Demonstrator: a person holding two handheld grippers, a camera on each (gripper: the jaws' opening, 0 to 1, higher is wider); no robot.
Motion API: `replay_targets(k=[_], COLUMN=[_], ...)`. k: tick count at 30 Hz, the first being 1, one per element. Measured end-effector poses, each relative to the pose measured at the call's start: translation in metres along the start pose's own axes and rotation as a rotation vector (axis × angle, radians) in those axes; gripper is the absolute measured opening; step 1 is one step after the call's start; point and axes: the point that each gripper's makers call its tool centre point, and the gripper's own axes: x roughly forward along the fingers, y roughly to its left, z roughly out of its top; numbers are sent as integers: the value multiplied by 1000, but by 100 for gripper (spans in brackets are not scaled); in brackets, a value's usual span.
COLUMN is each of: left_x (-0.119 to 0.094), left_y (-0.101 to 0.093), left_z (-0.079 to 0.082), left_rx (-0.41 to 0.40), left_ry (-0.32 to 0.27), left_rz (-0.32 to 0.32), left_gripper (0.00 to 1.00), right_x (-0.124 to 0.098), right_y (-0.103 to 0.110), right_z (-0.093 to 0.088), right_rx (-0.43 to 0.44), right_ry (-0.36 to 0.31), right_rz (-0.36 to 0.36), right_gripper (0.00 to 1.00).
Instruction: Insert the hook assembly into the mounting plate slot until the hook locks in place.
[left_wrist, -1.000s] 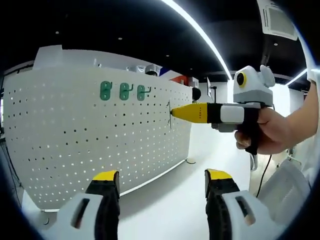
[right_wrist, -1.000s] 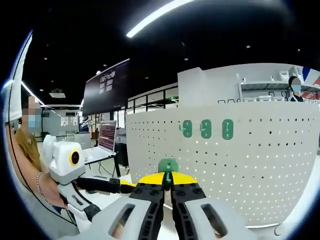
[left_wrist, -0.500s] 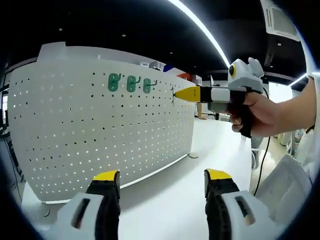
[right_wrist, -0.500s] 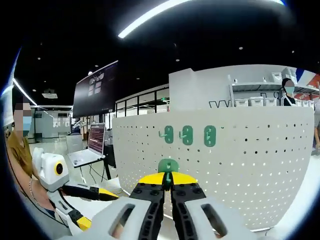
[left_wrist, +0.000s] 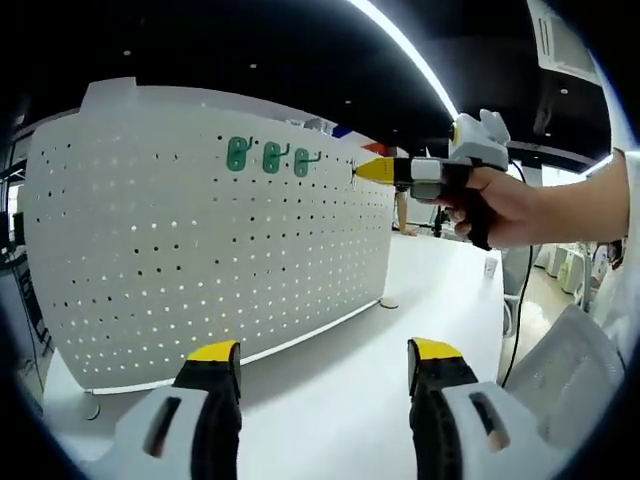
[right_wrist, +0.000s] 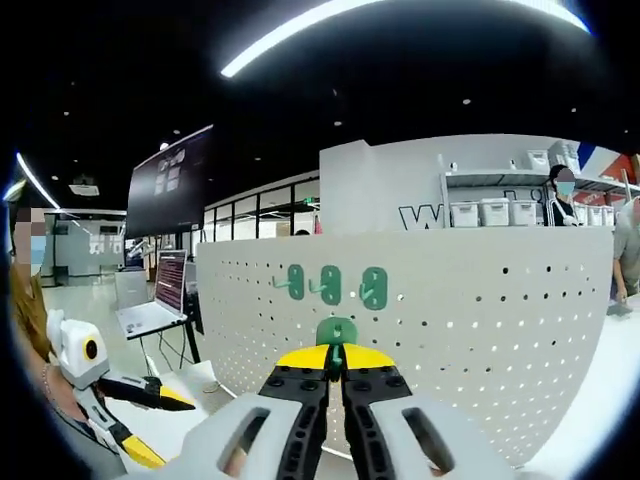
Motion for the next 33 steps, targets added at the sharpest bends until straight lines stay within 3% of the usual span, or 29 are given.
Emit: replay_targets(k=[19, 33], left_x=[-18, -28], left_y=[4, 4], left_z=[-29, -39], left_rx=[-14, -10], left_ry=[79, 87], left_rz=[20, 37], left_gripper=[68, 67], right_x=[10, 22], right_y=[-40, -56], right_z=[17, 27], right_rx=[-36, -47], right_ry=[-15, -31], right_rz=[-91, -135], right_gripper=[1, 1])
